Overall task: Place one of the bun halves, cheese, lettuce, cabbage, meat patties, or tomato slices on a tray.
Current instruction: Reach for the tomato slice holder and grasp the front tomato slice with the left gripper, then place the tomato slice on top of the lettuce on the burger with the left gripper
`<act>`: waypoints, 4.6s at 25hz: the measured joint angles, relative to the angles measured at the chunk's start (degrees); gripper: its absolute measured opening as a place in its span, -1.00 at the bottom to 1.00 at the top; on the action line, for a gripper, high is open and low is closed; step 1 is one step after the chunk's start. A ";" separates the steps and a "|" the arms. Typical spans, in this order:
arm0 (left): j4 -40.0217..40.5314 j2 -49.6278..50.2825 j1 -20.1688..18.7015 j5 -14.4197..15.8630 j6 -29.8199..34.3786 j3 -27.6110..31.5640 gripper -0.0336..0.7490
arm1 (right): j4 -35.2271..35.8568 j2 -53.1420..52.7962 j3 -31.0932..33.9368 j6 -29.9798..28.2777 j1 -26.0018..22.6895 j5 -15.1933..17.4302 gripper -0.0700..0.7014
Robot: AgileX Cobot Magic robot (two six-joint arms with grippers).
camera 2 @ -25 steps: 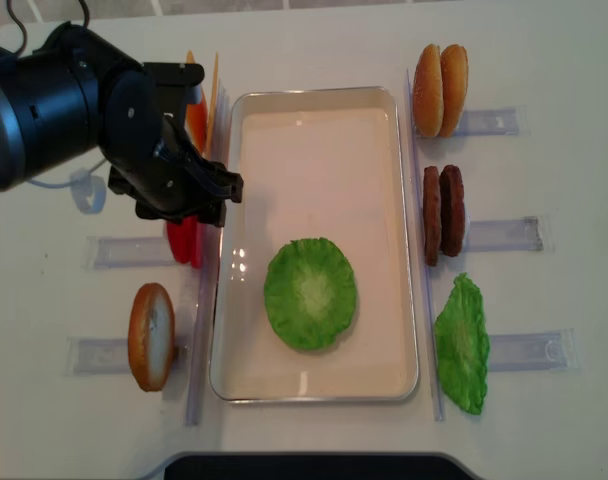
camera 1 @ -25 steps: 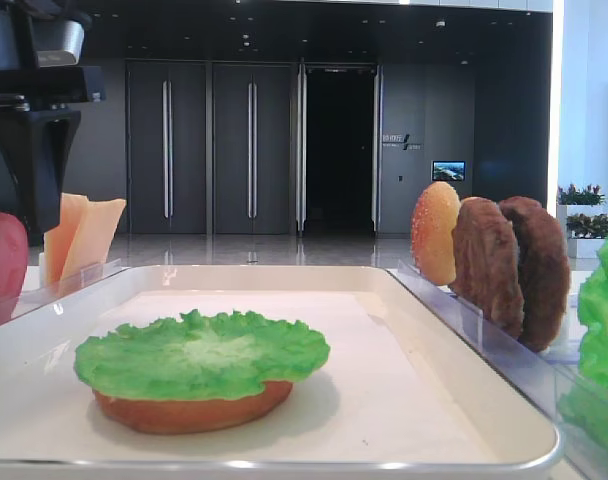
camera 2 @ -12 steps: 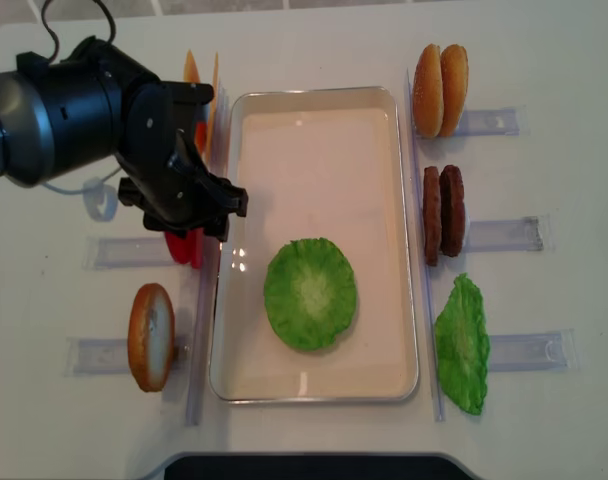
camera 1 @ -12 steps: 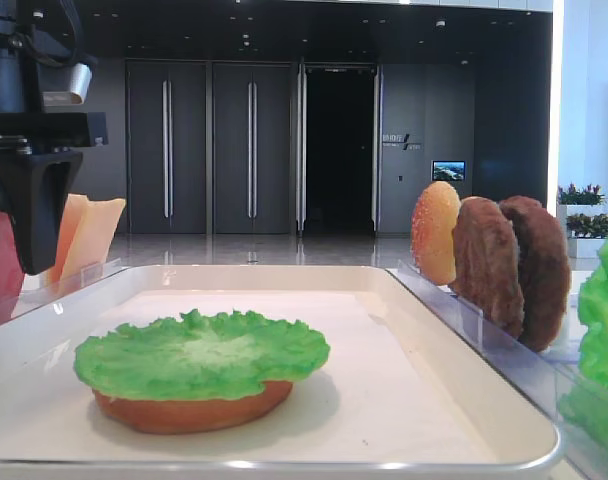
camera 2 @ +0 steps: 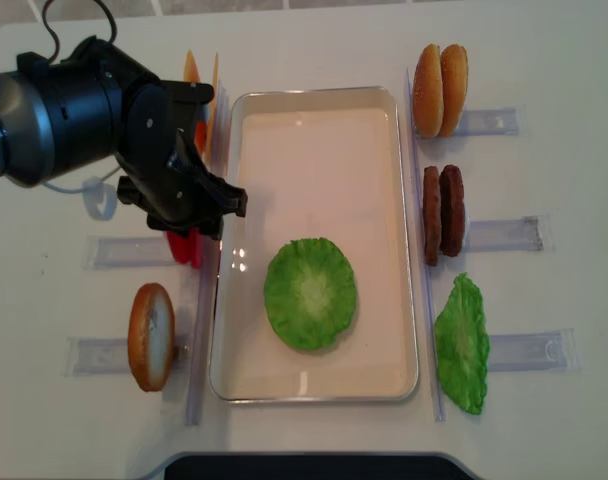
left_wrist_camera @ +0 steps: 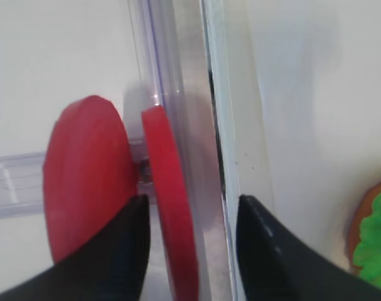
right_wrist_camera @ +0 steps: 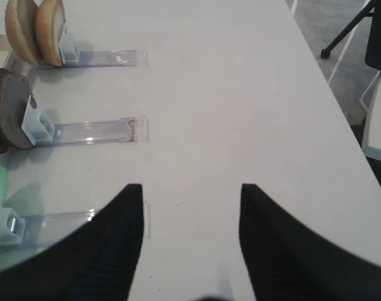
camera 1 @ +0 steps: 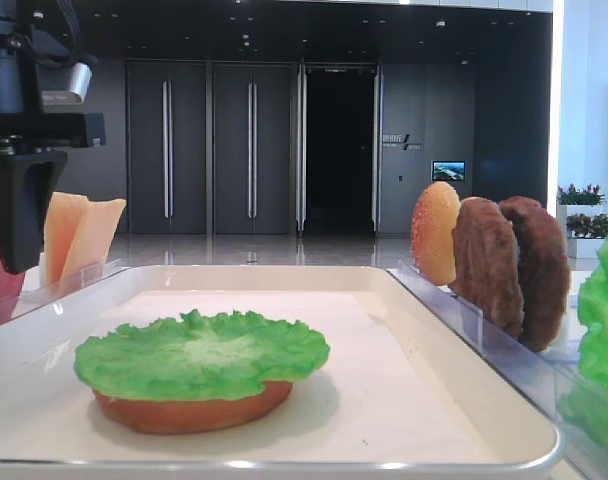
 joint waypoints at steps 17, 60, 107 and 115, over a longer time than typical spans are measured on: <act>0.93 -0.35 0.00 4.54 0.50 -2.31 -0.79 | 0.00 0.00 0.00 0.00 0.00 0.00 0.13; -7.00 -40.87 0.00 16.19 -0.09 10.74 -0.79 | 0.00 0.00 0.00 0.04 0.00 0.00 0.13; -106.20 -9.88 15.02 16.37 94.61 32.63 -0.79 | 0.00 0.00 0.00 0.04 0.00 0.00 0.13; -106.64 -2.84 15.02 16.70 98.05 32.05 -0.79 | 0.00 0.00 0.00 0.06 0.00 0.00 0.13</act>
